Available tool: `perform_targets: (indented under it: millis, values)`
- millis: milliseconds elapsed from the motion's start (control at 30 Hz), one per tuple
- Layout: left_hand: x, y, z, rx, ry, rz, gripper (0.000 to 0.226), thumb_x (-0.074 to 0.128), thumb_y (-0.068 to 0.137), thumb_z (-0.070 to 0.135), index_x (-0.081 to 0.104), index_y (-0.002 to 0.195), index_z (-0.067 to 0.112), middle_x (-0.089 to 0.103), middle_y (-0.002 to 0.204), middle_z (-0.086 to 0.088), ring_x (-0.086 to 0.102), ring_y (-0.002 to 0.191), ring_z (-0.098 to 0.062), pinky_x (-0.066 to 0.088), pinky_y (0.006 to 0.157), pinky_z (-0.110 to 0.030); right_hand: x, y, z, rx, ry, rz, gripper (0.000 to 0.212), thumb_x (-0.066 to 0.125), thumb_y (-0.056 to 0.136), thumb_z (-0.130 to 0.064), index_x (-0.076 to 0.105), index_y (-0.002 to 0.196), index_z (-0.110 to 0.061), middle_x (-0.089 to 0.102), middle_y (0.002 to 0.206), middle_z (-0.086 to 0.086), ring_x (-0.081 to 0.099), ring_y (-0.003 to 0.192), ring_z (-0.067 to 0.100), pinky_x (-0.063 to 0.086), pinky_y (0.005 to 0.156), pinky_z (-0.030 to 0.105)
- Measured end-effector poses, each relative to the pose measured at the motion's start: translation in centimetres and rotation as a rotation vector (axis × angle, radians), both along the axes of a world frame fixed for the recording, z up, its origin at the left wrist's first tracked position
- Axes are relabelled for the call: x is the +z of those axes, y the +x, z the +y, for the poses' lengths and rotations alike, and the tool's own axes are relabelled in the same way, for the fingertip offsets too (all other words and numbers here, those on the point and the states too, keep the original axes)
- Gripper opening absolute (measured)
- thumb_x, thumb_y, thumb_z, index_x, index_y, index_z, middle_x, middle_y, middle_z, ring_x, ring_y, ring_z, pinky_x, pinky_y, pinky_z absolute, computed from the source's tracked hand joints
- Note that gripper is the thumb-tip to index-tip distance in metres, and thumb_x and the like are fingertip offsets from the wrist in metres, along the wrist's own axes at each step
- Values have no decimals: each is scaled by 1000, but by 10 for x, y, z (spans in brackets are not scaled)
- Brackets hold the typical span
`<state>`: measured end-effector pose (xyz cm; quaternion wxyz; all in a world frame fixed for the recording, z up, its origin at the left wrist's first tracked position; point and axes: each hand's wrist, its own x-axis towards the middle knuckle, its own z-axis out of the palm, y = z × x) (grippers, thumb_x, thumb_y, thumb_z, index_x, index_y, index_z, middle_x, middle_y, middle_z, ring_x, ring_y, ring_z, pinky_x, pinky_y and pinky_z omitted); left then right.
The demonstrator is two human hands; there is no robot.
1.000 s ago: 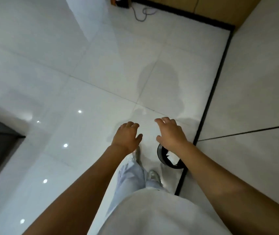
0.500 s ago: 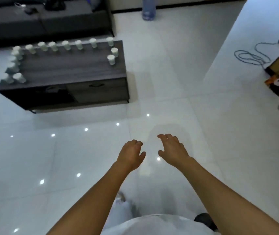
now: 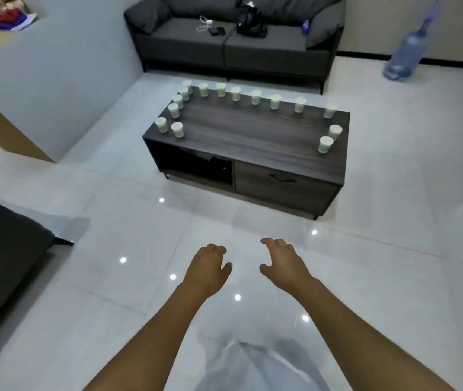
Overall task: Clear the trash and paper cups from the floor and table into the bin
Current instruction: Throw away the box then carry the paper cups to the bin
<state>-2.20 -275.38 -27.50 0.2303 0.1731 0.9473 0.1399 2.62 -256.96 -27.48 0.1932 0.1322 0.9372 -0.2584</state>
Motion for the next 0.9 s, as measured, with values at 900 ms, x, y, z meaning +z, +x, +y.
perform_targets:
  millis: [900]
  values:
    - [-35, -528, -88, 370, 92, -13, 46, 48, 96, 34, 44, 136, 13, 45, 139, -4, 40, 128, -21, 38, 102, -30, -29, -598, -69, 279, -34, -68, 62, 58, 90, -25, 29, 145, -23, 40, 139, 5, 40, 125, 27, 43, 99, 44]
